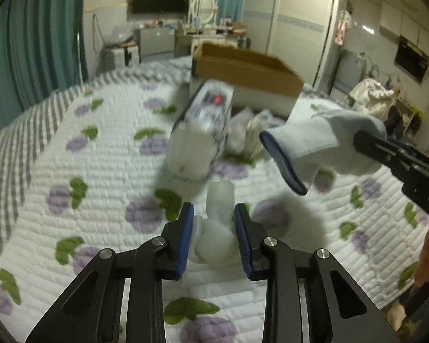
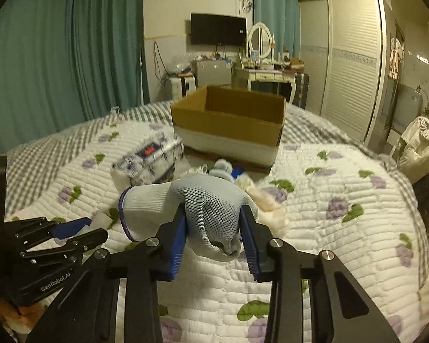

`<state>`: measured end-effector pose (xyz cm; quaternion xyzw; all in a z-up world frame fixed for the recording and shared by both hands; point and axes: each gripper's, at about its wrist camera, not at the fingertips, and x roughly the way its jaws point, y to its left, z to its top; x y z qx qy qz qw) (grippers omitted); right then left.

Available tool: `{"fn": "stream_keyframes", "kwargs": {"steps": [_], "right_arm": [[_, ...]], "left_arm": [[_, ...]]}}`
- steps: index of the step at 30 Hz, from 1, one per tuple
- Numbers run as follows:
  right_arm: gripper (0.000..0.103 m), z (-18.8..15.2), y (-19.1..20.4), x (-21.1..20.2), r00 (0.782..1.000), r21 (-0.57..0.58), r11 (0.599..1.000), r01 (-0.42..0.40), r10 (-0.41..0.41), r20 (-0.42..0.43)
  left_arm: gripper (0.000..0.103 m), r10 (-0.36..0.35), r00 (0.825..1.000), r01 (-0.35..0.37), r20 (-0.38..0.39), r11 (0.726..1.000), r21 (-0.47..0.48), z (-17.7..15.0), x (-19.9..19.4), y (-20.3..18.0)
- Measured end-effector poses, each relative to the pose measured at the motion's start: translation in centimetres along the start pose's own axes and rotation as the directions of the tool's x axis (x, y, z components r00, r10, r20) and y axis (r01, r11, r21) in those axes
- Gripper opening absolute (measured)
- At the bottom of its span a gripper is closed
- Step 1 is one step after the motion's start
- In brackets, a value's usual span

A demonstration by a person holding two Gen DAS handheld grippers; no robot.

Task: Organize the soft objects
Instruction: 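Carry the glove and sock over the cardboard box and open both tools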

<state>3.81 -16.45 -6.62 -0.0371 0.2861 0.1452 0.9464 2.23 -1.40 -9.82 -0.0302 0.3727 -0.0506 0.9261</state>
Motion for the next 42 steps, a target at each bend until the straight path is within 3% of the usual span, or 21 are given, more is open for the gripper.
{"fn": "stream_keyframes", "kwargs": {"steps": [6, 11, 16, 22, 31, 35, 39, 40, 41, 42], "right_arm": [[0.035, 3.9, -1.6, -2.2, 0.998, 0.016, 1.000, -0.021, 0.020, 0.062], [0.035, 10.2, -3.3, -2.3, 0.992, -0.002, 1.000, -0.012, 0.012, 0.123], [0.035, 16.5, -4.9, 0.4, 0.988, -0.053, 0.998, 0.033, -0.025, 0.153], [0.035, 20.9, -7.5, 6.6, 0.989, -0.038, 0.998, 0.041, -0.035, 0.145], [0.035, 20.8, -9.9, 18.0, 0.998, -0.039, 0.998, 0.046, -0.044, 0.053], [0.035, 19.5, -10.8, 20.7, 0.999, -0.039, 0.999, 0.029, -0.028, 0.016], [0.039, 18.5, -11.5, 21.9, 1.000, -0.030, 0.999, -0.011, 0.011, -0.016], [0.043, 18.4, -11.4, 21.8, 1.000, -0.023, 1.000, -0.016, 0.016, -0.018], [0.047, 18.4, -11.4, 21.5, 1.000, -0.014, 1.000, -0.010, 0.009, -0.014], [0.058, 18.5, -11.6, 21.2, 1.000, -0.007, 1.000, -0.001, 0.001, -0.010]], "left_arm": [[0.029, -0.023, 0.994, 0.020, 0.102, 0.999, 0.027, 5.1, -3.1, -1.4], [0.029, -0.021, 0.981, 0.011, 0.195, 0.999, 0.051, 11.1, -3.7, -2.2], [0.029, 0.007, 0.967, -0.030, 0.255, 0.996, 0.087, 16.2, -1.3, -2.9], [0.029, -0.003, 0.972, -0.012, 0.235, 0.998, 0.061, 21.9, 5.3, -2.9], [0.029, 0.005, 0.988, -0.020, 0.154, 0.995, 0.094, 25.0, 15.8, -3.7], [0.029, 0.016, 0.992, -0.028, 0.124, 0.995, 0.098, 24.7, 17.2, -3.8], [0.036, 0.040, 0.992, -0.055, 0.121, 0.991, 0.119, 24.5, 17.3, -4.2], [0.039, 0.048, 0.992, -0.062, 0.117, 0.991, 0.121, 24.5, 17.3, -4.3], [0.051, 0.071, 0.991, -0.084, 0.110, 0.989, 0.119, 24.6, 17.2, -4.4], [0.067, 0.079, 0.990, -0.092, 0.113, 0.989, 0.113, 24.7, 16.9, -4.4]]}}
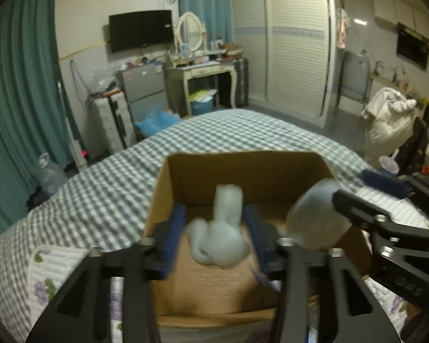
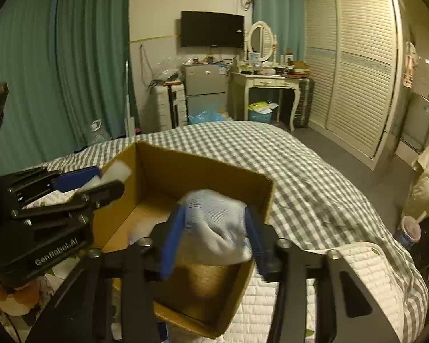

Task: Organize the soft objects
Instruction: 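Carry the glove and sock over the cardboard box and open both tools, then move both tools back toward the remaining items on the bed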

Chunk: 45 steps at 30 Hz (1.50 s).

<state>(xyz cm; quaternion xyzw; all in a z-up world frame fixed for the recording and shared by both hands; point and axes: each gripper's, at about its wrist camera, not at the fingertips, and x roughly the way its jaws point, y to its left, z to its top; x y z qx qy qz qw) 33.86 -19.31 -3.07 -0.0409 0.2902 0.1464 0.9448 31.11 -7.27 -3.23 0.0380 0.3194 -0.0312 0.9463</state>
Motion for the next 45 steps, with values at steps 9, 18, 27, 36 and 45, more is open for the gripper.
{"fn": "stream_keyframes", "kwargs": {"steps": [9, 18, 27, 36, 45], "right_arm": [[0.062, 1.6, -1.5, -9.0, 0.997, 0.052, 0.999, 0.002, -0.006, 0.077], [0.084, 4.4, 1.6, -24.1, 0.984, 0.009, 0.999, 0.030, -0.031, 0.175], [0.094, 1.6, 6.0, -31.4, 0.984, -0.066, 0.998, 0.012, 0.000, 0.179], [0.094, -6.7, 7.9, -26.2, 0.997, -0.119, 0.992, -0.031, 0.040, 0.072], [0.094, -14.1, 7.9, -15.2, 0.996, -0.156, 0.988, -0.006, -0.008, -0.086]], "left_arm": [[0.079, 0.014, 0.995, -0.010, 0.103, 0.999, -0.042, 2.2, -8.7, 1.0], [0.094, 0.001, 0.964, 0.016, 0.266, 0.998, -0.060, 1.7, -23.8, 2.0], [0.094, 0.050, 0.959, -0.042, 0.277, 0.998, -0.036, -3.4, -28.5, 2.0], [0.094, 0.071, 0.984, -0.065, 0.163, 0.997, -0.044, -12.3, -22.2, 2.0], [0.093, 0.076, 0.996, -0.077, 0.046, 0.997, 0.029, -19.5, -13.6, 2.0]]}}
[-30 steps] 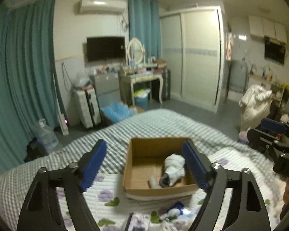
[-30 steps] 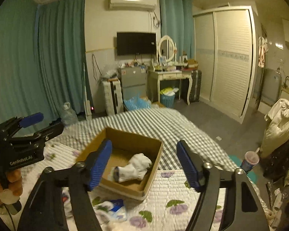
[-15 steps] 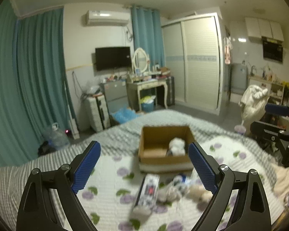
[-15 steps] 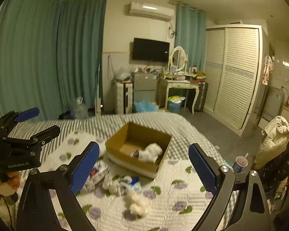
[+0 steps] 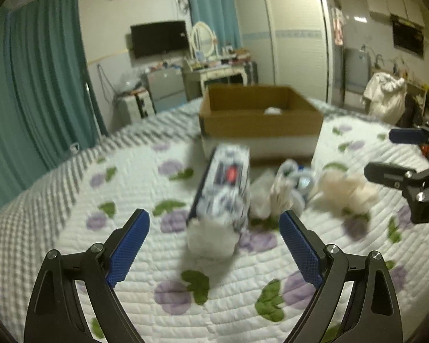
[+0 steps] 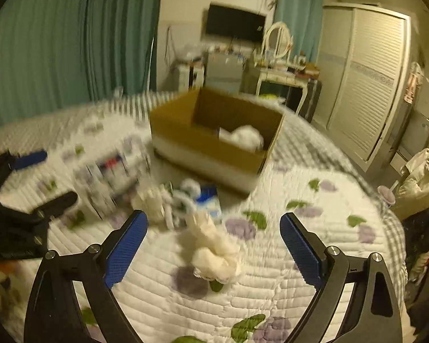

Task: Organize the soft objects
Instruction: 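Move both tools back toward the remaining items on the bed, then grasp the cream lace cloth with the right tool while the left grasps the floral tissue pack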

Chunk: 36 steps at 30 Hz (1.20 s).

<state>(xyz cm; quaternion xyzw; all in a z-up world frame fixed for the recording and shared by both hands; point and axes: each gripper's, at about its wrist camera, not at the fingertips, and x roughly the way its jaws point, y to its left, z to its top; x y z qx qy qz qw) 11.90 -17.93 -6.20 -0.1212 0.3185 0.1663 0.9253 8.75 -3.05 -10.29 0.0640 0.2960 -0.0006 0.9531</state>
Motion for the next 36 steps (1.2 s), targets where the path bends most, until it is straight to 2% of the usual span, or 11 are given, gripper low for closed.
{"fn": "stream_keyframes", "kwargs": {"steps": [6, 8, 10, 11, 13, 14, 16, 21, 30, 36], "right_arm": [[0.085, -2.3, -1.0, 6.0, 0.990, 0.033, 0.999, -0.016, 0.020, -0.137], [0.076, -2.9, -1.6, 7.4, 0.983, 0.057, 0.998, -0.025, 0.035, -0.178], [0.064, -3.3, -2.2, 8.3, 0.976, 0.095, 0.995, -0.035, 0.054, -0.211], [0.060, -3.4, -2.5, 8.5, 0.974, 0.111, 0.993, -0.036, 0.059, -0.219], [0.041, -3.5, -2.7, 8.6, 0.972, 0.116, 0.992, -0.043, 0.068, -0.225], [0.038, -3.5, -2.7, 8.6, 0.972, 0.114, 0.992, -0.047, 0.072, -0.224], [0.028, -3.4, -2.6, 8.4, 0.973, 0.113, 0.992, -0.055, 0.079, -0.216], [0.023, -3.0, -1.9, 7.2, 0.980, 0.088, 0.994, -0.061, 0.076, -0.184], [0.022, -3.0, -1.3, 3.3, 0.989, 0.108, 0.992, -0.061, 0.075, -0.125], [0.022, -2.2, -0.7, -0.6, 0.995, 0.132, 0.989, -0.065, 0.074, -0.063]], "left_arm": [[0.089, -0.038, 0.999, 0.036, -0.039, 0.998, -0.045, -2.1, 3.3, 0.8], [0.079, -0.056, 0.997, 0.054, -0.049, 0.997, -0.050, -2.2, 4.2, 0.8], [0.075, -0.062, 0.997, 0.060, -0.053, 0.997, -0.042, -2.3, 4.6, 0.5], [0.068, -0.071, 0.996, 0.069, -0.046, 0.997, -0.036, -2.3, 4.7, 0.3], [0.058, -0.078, 0.996, 0.077, -0.042, 0.997, -0.031, -2.2, 4.8, 0.3], [0.049, -0.085, 0.996, 0.083, -0.038, 0.996, -0.031, -2.2, 4.7, 0.3], [0.043, -0.086, 0.996, 0.084, -0.036, 0.996, -0.037, -2.2, 4.6, 0.6], [0.039, -0.079, 0.997, 0.077, -0.028, 0.996, -0.041, -2.4, 3.3, 0.8], [0.038, -0.085, 0.996, 0.082, -0.037, 0.993, -0.091, -2.6, -0.9, 1.4], [0.038, -0.086, 0.996, 0.085, -0.010, 0.991, -0.107, -1.8, -4.5, 1.4]]}}
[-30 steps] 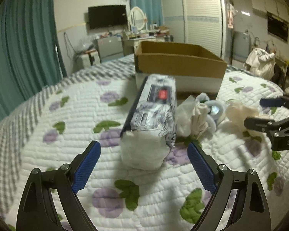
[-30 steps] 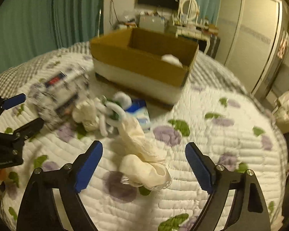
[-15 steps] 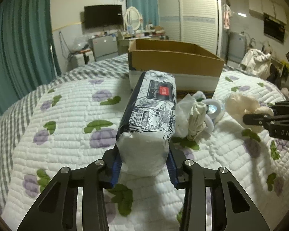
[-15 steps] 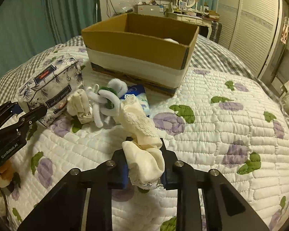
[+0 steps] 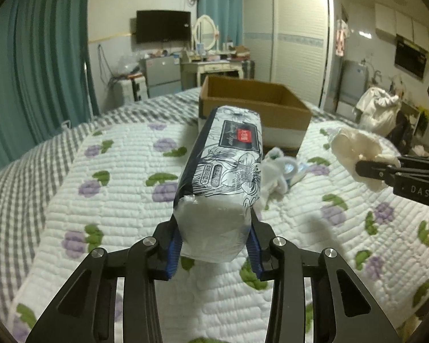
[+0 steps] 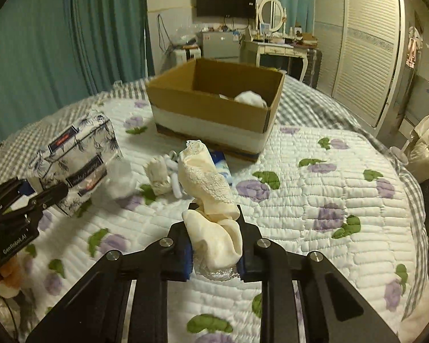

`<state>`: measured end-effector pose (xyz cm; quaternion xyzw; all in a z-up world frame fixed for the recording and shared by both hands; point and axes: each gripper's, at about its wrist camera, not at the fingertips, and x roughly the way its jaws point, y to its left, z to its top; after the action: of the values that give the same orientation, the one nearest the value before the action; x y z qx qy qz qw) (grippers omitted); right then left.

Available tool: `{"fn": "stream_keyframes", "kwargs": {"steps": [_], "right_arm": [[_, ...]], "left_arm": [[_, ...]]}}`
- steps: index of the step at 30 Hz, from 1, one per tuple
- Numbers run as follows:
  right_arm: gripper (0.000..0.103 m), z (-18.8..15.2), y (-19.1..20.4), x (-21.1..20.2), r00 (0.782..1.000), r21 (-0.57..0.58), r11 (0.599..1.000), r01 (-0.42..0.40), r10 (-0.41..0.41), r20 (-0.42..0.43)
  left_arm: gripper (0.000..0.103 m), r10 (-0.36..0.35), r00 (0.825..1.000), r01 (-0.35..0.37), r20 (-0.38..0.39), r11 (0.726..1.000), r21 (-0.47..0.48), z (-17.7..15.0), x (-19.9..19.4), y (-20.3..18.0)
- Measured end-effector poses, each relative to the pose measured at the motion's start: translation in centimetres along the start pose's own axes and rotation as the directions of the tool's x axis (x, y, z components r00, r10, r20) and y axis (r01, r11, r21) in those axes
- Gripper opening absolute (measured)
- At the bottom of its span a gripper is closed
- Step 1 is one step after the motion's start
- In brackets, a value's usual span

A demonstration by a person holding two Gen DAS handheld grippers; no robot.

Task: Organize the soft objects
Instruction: 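Grasp the cream lace cloth with the right tool while the left grasps the floral tissue pack, then lift both items into the cardboard box and open both tools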

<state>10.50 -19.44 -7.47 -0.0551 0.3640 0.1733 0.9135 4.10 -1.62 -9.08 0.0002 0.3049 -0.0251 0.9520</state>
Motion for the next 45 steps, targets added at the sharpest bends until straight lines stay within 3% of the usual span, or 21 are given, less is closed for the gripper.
{"fn": "stream_keyframes", "kwargs": {"steps": [12, 18, 24, 28, 34, 40, 45], "right_arm": [[0.022, 2.5, 3.4, -5.5, 0.990, -0.014, 0.999, -0.034, 0.035, 0.140], [0.022, 6.8, 3.6, -7.0, 0.977, -0.031, 0.999, -0.038, 0.044, 0.209], [0.022, 12.7, 2.6, -6.7, 0.966, -0.052, 0.999, -0.010, 0.023, 0.257], [0.022, 16.3, 1.7, -4.9, 0.958, -0.058, 0.998, 0.025, -0.007, 0.288], [0.022, 20.0, -1.0, 0.7, 0.956, 0.016, 1.000, 0.008, -0.013, 0.292], [0.022, 21.2, -3.6, 8.4, 0.974, 0.059, 0.998, 0.014, -0.027, 0.223], [0.022, 20.1, -5.5, 13.7, 0.989, 0.074, 0.997, 0.020, -0.030, 0.144]], "left_arm": [[0.038, -0.016, 0.993, 0.014, 0.119, 1.000, 0.013, 5.0, -5.6, -1.3], [0.038, -0.019, 0.985, 0.012, 0.171, 0.999, 0.038, 8.4, -5.4, -1.6], [0.038, -0.031, 0.980, 0.025, 0.197, 0.999, 0.032, 12.9, -2.2, -1.4], [0.038, -0.030, 0.977, 0.023, 0.213, 0.999, 0.036, 15.8, 0.8, -1.7], [0.038, -0.021, 0.981, 0.015, 0.195, 0.999, 0.032, 19.1, 7.9, -1.9], [0.038, 0.000, 0.989, -0.009, 0.150, 0.998, 0.058, 19.2, 14.1, -3.3], [0.038, 0.006, 0.996, -0.012, 0.091, 0.997, 0.070, 18.2, 18.1, -3.9]]}}
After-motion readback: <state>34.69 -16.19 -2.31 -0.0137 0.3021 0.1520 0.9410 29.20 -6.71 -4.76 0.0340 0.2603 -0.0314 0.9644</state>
